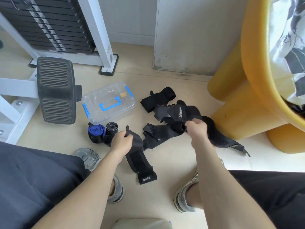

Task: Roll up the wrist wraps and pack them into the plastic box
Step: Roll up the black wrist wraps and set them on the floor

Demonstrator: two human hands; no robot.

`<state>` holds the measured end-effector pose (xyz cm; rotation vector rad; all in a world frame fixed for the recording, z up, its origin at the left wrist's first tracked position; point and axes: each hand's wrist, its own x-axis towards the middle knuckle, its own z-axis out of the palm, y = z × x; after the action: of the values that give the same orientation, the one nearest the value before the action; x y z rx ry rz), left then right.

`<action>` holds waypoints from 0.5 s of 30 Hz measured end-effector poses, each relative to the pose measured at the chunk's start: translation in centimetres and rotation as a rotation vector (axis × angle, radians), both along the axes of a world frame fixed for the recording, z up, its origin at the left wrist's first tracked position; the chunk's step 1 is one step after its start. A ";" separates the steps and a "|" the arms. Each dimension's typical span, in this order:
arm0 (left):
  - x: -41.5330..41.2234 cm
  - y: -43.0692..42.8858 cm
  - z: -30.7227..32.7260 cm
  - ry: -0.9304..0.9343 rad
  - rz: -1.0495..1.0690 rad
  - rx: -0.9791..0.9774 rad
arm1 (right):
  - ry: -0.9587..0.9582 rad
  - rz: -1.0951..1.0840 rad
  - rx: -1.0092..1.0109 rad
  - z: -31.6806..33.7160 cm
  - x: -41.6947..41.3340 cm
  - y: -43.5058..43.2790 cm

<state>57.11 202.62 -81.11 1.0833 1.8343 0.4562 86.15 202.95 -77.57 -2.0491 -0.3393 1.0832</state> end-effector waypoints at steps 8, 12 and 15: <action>-0.1 0.5 -1.0 0.115 0.097 0.010 | -0.445 1.013 -0.211 -5.0 -8.0 -2.2; -0.3 1.1 -1.7 0.144 0.030 0.032 | -0.476 1.246 -0.287 -7.0 -10.3 -1.8; -0.5 1.7 -2.3 0.142 -0.036 0.024 | -0.391 1.311 -0.393 -8.6 -10.6 -1.0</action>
<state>56.63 204.29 -83.45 1.1894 1.9335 0.3899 75.51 201.92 -86.17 -2.3230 -1.9883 1.4969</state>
